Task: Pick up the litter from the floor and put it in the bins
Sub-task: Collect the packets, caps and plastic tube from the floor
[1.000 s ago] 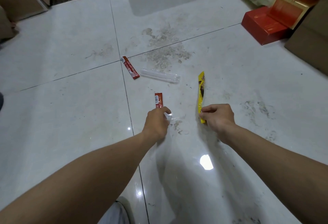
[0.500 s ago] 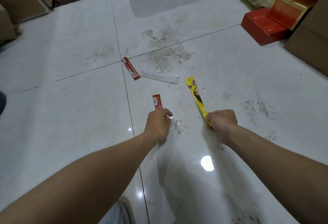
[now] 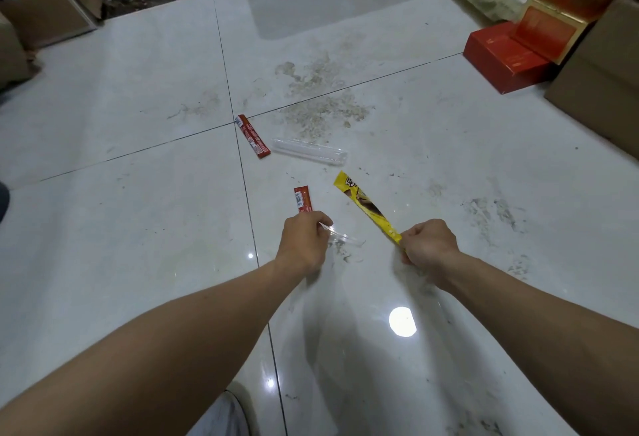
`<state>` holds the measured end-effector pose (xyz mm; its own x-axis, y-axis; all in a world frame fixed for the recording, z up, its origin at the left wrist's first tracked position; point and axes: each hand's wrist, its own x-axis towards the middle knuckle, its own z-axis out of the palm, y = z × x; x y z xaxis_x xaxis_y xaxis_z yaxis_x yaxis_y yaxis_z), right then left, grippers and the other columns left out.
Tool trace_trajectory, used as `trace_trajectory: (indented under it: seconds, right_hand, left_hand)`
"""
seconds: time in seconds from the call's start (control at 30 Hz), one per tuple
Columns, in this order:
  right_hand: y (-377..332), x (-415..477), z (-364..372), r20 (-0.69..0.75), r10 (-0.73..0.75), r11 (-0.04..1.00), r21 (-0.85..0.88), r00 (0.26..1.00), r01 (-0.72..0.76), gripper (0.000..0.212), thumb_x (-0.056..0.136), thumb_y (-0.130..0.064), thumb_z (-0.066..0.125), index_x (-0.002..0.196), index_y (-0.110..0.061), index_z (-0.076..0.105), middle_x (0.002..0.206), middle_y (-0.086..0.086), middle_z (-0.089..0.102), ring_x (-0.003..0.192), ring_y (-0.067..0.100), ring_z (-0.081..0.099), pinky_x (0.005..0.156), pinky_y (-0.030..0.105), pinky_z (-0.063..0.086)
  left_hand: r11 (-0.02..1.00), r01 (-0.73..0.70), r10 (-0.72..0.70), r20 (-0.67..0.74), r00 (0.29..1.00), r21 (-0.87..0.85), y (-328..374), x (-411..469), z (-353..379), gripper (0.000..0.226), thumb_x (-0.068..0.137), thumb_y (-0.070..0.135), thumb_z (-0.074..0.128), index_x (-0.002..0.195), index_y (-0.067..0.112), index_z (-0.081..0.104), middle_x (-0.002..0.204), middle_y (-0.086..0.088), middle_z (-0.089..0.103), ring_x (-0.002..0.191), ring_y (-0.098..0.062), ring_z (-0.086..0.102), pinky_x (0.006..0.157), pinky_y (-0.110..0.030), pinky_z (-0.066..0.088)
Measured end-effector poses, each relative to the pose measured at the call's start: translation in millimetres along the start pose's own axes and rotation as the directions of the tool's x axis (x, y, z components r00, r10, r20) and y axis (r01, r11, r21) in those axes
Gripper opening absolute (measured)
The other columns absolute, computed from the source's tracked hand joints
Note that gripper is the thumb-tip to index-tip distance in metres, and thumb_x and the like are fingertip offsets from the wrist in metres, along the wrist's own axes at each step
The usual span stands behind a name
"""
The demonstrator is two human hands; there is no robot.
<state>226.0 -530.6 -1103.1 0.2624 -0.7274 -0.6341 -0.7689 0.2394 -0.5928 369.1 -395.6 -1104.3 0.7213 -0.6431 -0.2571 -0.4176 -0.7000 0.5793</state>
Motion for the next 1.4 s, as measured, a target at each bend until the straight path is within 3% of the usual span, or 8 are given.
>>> trace_trajectory:
  seconds: [0.27,0.37,0.5,0.77,0.97,1.03,1.2,1.4]
  right_hand:
    - [-11.7,-10.2,-4.5,-0.025,-0.178,0.966,0.188,0.984,0.179,0.011,0.082,-0.003,0.070,0.088,-0.012,0.073,0.086,0.002,0.068,0.076,0.017,0.064,0.060,0.020,0.050]
    - [-24.0,-14.9,-1.9,-0.029,-0.217,0.938,0.270,0.976,0.216,0.011,0.082,-0.002,0.071,0.085,-0.013,0.073,0.080,0.004,0.069,0.070,0.017,0.066,0.068,0.025,0.055]
    - [-47.7,-23.2,8.5,0.007,-0.263,0.907,0.343,0.965,0.244,0.014,0.083,0.000,0.069,0.082,-0.014,0.070,0.078,0.003,0.069,0.064,0.014,0.065,0.063,0.022,0.052]
    - [-128.4,-80.8,65.1,0.178,-0.346,0.813,0.547,0.921,0.199,0.011,0.080,0.005,0.072,0.080,-0.006,0.069,0.073,0.005,0.066,0.063,0.016,0.064,0.059,0.021,0.052]
    - [-170.4,-134.3,111.0,0.306,-0.497,0.778,0.570,0.812,0.262,0.016,0.081,0.008,0.070,0.076,-0.007,0.066,0.078,0.008,0.065,0.063,0.017,0.064,0.056,0.017,0.053]
    - [-183.7,-154.5,125.1,0.353,-0.539,0.784,0.543,0.765,0.301,0.015,0.082,0.008,0.068,0.078,-0.006,0.064,0.076,0.009,0.064,0.062,0.016,0.063,0.053,0.016,0.052]
    - [-207.5,-203.7,148.3,0.376,-0.615,0.755,0.534,0.693,0.380,0.015,0.083,0.007,0.067,0.078,-0.006,0.063,0.077,0.008,0.063,0.060,0.015,0.062,0.051,0.014,0.051]
    - [-227.6,-270.0,171.3,0.397,-0.688,0.719,0.488,0.607,0.495,0.008,0.083,0.005,0.069,0.084,-0.002,0.067,0.079,0.008,0.065,0.062,0.015,0.063,0.053,0.014,0.053]
  left_hand:
    - [1.000,0.012,-0.013,-0.045,0.999,-0.026,4.8,-6.1,-8.9,0.022,0.095,0.010,0.054,0.109,0.011,0.070,0.112,-0.011,0.067,0.106,-0.025,0.061,0.098,-0.031,0.049]
    - [0.999,0.003,-0.007,-0.094,0.996,-0.049,7.7,-10.4,-18.2,0.021,0.094,0.008,0.056,0.107,0.010,0.071,0.103,-0.007,0.069,0.099,-0.021,0.063,0.086,-0.017,0.045]
    - [0.999,0.005,-0.015,-0.180,0.983,-0.054,10.4,-22.5,-44.6,0.020,0.092,0.007,0.057,0.104,0.010,0.072,0.088,0.000,0.066,0.082,-0.013,0.061,0.073,-0.009,0.040]
    - [0.997,-0.003,0.028,-0.319,0.947,0.079,1.3,-67.1,-165.0,0.018,0.093,0.017,0.061,0.107,0.013,0.072,0.080,0.006,0.063,0.073,-0.009,0.057,0.067,-0.002,0.036]
    - [0.998,0.064,-0.055,-0.573,0.818,-0.004,-36.4,-104.2,-239.7,0.014,0.089,0.018,0.067,0.102,0.017,0.073,0.073,0.008,0.064,0.067,-0.003,0.056,0.072,-0.014,0.047]
    - [0.997,0.072,-0.042,-0.601,0.798,0.025,-46.9,-119.2,-262.4,0.015,0.089,0.019,0.067,0.103,0.017,0.074,0.074,0.009,0.065,0.068,-0.003,0.057,0.070,-0.010,0.044]
    - [0.997,0.073,-0.075,-0.688,0.722,-0.032,-79.6,-155.5,-299.9,0.016,0.088,0.020,0.069,0.103,0.017,0.074,0.076,0.007,0.068,0.075,-0.010,0.063,0.080,-0.024,0.051]
    - [0.999,0.028,-0.046,-0.754,0.655,-0.037,-123.2,-200.6,-344.1,0.018,0.088,0.022,0.070,0.105,0.016,0.074,0.082,0.007,0.070,0.079,-0.008,0.065,0.081,-0.028,0.055]
